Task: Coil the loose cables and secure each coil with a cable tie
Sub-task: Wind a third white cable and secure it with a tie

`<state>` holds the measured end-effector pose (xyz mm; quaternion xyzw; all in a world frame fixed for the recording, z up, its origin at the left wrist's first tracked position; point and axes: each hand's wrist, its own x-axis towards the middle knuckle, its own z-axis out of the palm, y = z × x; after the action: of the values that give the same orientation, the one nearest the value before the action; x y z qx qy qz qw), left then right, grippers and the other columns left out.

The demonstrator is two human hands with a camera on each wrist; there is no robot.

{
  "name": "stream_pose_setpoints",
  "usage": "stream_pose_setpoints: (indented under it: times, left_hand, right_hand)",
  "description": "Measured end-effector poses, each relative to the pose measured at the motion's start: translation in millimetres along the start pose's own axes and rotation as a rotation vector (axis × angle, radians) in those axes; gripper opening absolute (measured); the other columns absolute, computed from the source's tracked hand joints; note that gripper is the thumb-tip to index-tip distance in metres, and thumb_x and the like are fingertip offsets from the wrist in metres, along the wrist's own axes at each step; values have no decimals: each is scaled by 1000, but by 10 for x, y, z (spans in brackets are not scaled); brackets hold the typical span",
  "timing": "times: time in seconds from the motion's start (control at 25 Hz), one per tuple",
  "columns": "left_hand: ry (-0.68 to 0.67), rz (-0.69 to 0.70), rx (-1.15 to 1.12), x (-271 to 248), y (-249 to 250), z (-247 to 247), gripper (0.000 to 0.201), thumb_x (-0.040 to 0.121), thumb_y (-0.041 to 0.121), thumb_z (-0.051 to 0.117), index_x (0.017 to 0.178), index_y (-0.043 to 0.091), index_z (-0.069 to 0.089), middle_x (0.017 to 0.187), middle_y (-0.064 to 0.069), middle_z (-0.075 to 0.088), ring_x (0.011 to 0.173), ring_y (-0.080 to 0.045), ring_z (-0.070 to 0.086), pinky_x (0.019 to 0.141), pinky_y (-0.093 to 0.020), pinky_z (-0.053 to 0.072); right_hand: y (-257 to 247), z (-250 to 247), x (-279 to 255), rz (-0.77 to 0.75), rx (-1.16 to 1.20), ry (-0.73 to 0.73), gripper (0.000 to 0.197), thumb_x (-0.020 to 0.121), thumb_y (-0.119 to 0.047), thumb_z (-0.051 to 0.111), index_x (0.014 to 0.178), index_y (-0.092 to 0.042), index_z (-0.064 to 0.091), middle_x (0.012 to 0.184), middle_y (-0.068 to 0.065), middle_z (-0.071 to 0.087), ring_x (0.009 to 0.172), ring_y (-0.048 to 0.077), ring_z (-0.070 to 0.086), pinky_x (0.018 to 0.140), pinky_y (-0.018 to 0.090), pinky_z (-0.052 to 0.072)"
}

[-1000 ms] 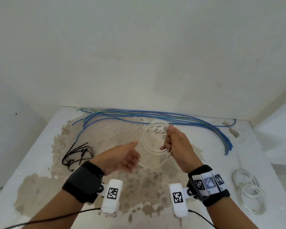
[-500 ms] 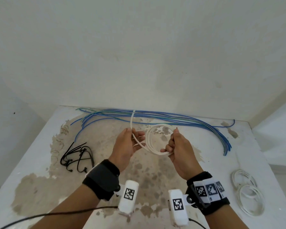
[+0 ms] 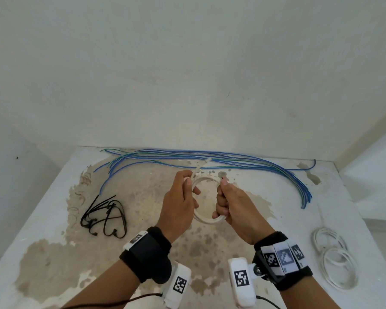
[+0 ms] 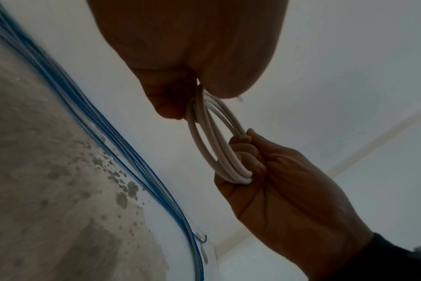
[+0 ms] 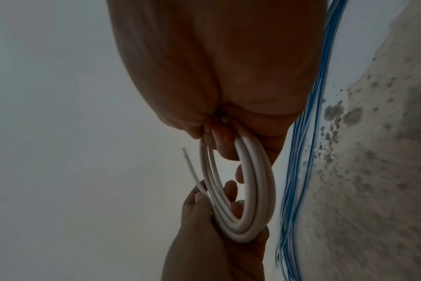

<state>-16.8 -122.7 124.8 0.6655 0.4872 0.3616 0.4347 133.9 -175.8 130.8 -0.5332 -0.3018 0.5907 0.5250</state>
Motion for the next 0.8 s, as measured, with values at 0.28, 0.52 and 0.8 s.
stream_pose_setpoints:
  times: [0.28, 0.52, 0.8]
  left_hand:
    - [-174, -49, -137, 2, -15, -29, 34, 109, 21, 34, 131, 31, 57, 81, 0, 52, 60, -12, 52, 61, -29, 51]
    - [-347, -256, -319, 36, 80, -78, 41, 106, 16, 29, 126, 28, 64, 71, 4, 37, 53, -9, 37, 58, -33, 48]
    - [-389, -598, -609, 60, 85, -135, 33, 103, 21, 33, 111, 6, 62, 65, 6, 38, 47, -9, 26, 55, -31, 37]
  right_hand:
    - [-16, -48, -22, 46, -6, -30, 35, 108, -40, 39, 90, -12, 49, 63, -4, 25, 52, 12, 24, 61, 30, 49]
    - [-49, -76, -54, 113, -100, -53, 38, 109, -38, 38, 97, -8, 58, 62, -4, 27, 53, 13, 26, 58, 28, 47]
    - [-18, -37, -43, 101, -182, 62, 35, 107, -42, 43, 103, -19, 69, 82, 5, 55, 65, 17, 57, 69, 37, 59]
